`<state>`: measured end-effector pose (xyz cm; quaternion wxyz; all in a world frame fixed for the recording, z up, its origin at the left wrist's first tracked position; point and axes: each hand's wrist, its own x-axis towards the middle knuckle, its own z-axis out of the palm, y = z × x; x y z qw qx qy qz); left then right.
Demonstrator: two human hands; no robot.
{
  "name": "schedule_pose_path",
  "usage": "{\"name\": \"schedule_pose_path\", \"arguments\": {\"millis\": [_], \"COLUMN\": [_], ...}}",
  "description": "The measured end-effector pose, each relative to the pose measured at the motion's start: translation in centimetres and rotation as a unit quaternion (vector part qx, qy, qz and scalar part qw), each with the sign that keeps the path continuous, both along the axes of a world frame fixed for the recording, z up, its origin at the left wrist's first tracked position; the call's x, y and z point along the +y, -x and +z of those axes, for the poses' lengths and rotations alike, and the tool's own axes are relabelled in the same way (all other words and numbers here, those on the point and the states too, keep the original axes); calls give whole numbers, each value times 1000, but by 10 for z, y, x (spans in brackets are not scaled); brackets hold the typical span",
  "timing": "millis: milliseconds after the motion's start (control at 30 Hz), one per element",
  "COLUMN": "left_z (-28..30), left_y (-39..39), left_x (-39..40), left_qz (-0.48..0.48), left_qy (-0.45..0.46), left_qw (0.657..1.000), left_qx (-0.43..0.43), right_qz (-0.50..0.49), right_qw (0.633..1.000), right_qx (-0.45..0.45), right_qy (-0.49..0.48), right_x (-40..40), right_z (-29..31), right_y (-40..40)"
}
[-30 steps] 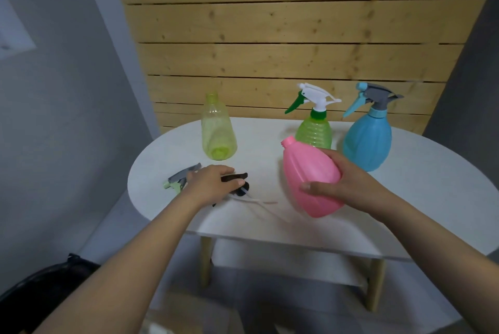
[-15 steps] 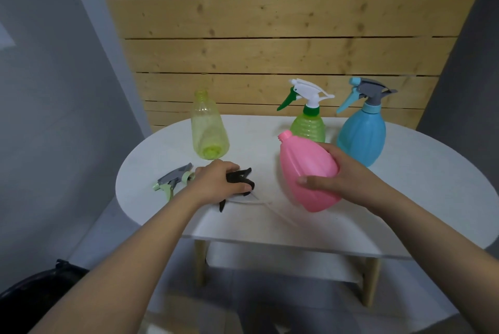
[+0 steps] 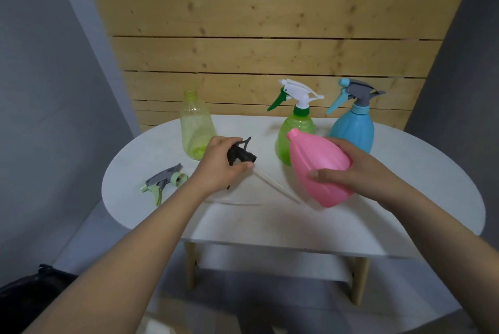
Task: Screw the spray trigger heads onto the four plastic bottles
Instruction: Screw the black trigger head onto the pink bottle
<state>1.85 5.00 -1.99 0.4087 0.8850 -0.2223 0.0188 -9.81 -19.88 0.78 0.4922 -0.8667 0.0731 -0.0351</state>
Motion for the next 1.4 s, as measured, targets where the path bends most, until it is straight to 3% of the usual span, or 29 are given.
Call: {"name": "schedule_pose_path", "arguments": {"millis": [333,533,1400], "left_z": [6,9,7], "left_y": [-3,-1,2], "left_x": [37,39,29], "left_qz": [82,83,68], "left_qy": [118,176,157], "left_qw": [986,976,981], "left_qx": [89,102,96], "right_qz": [88,116,137], "right_qw": [990,989,987], "right_qx": [74,74,53], "right_qy": [79,59,60], "right_x": [-26,-31,-24], "right_z": [3,0,1], "right_y": [12,15,12]}}
